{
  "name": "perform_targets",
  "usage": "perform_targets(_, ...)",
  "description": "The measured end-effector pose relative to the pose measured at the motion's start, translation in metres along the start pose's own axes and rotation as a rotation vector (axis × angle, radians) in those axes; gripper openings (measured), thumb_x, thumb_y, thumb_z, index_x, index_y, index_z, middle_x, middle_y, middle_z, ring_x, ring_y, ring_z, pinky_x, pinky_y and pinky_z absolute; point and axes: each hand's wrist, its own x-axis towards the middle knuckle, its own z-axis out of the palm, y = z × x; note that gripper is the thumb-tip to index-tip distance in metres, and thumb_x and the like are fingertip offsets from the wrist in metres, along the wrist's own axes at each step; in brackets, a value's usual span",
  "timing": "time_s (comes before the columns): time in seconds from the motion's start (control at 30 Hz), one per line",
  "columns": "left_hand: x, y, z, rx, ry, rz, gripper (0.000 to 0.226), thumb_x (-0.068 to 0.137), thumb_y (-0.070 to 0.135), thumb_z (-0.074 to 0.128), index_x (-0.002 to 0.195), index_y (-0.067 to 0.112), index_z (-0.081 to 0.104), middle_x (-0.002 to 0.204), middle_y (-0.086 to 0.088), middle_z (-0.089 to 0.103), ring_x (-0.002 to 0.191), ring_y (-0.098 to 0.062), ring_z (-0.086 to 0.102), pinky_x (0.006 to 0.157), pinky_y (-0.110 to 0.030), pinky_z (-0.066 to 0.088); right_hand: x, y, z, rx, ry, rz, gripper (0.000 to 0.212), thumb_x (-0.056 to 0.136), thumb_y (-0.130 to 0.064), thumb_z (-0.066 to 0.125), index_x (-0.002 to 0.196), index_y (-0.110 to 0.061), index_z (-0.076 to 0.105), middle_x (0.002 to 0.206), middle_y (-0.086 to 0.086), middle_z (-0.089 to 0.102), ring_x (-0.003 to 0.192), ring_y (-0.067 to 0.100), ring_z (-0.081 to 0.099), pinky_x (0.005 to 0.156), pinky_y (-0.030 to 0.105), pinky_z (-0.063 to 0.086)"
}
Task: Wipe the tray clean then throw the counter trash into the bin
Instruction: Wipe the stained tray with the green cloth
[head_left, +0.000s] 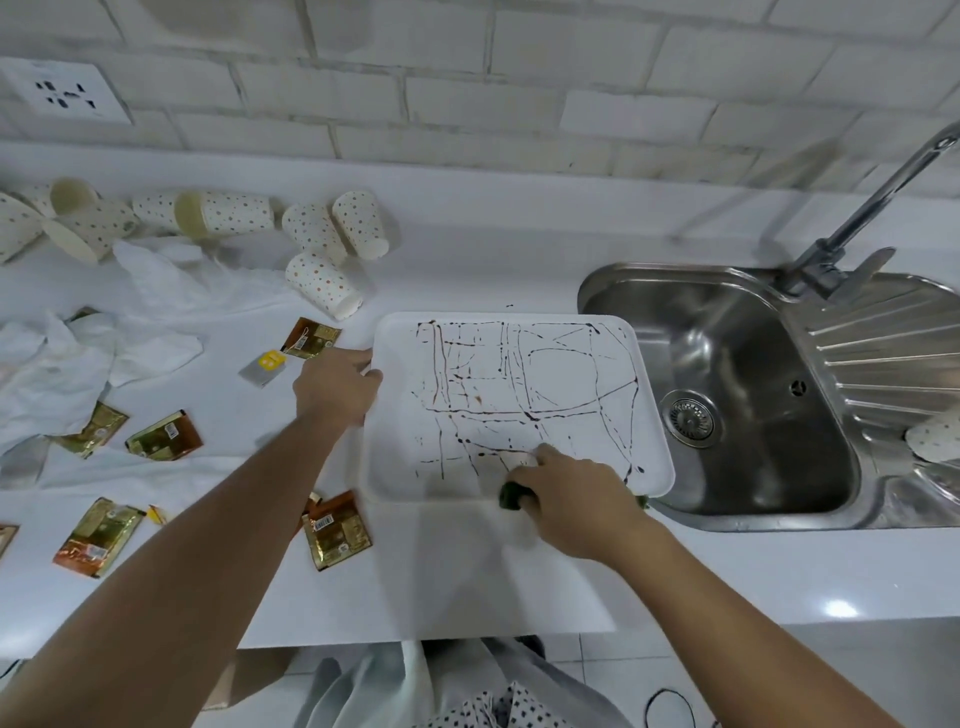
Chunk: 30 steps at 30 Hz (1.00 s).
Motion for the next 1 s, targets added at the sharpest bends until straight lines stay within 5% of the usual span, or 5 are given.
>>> perform_targets(0.23,-0.021,0.003,0.009,0.035,-0.006,-0.045,0.049,0.1,0.037,0.056,0.146,0.017,0.056,0.137,-0.009,0.064,0.131,-0.033,0.055,0.107,-0.045,0.045,-0.019,0.044,-0.01,0.203,0.227,0.087,0.027,0.099,-0.035,0.05,0.124,-0.043,0.054,0.102,-0.008,0.047,0.081,0.024,0.06,0.068,0.038,0.053)
perform_targets(0.4,-0.037,0.0,0.02,0.052,0.1,0.005,0.022,0.099,0.021,0.05,0.086,0.012,0.065,0.09,-0.015,0.067,0.094,-0.04,0.065,0.075,-0.039,0.048,0.005,0.017,-0.016,0.246,0.366,-0.114,0.037,0.095,-0.029,0.059,0.131,-0.026,0.05,0.113,-0.003,0.056,0.094,0.022,0.058,0.073,0.042,0.055)
perform_targets(0.57,-0.032,-0.004,0.004,-0.078,0.018,-0.096,0.041,0.099,0.039,0.057,0.138,0.033,0.065,0.139,0.0,0.066,0.13,-0.028,0.058,0.109,-0.038,0.044,0.044,-0.05,0.0,0.086,0.264,-0.354,0.032,0.095,-0.021,0.062,0.125,-0.016,0.054,0.109,0.003,0.043,0.08,0.02,0.049,0.057,0.034,0.046)
perform_targets(0.73,-0.019,-0.014,-0.006,-0.041,-0.088,-0.062,0.044,0.097,0.042,0.06,0.141,0.036,0.061,0.139,0.004,0.066,0.129,-0.025,0.058,0.107,-0.037,0.045,0.081,-0.069,0.015,-0.031,0.196,-0.38,0.038,0.093,-0.02,0.061,0.129,-0.021,0.048,0.116,0.004,0.041,0.086,0.025,0.058,0.058,0.038,0.05)
perform_targets(1.0,-0.007,-0.026,-0.003,-0.042,-0.105,-0.014,0.045,0.095,0.045,0.062,0.139,0.034,0.064,0.126,0.0,0.074,0.104,-0.026,0.072,0.099,-0.041,0.055,0.184,-0.065,-0.027,0.031,0.324,-0.055,0.017,0.097,-0.021,0.054,0.114,-0.022,0.054,0.111,0.005,0.048,0.069,0.027,0.06,0.061,0.041,0.057)
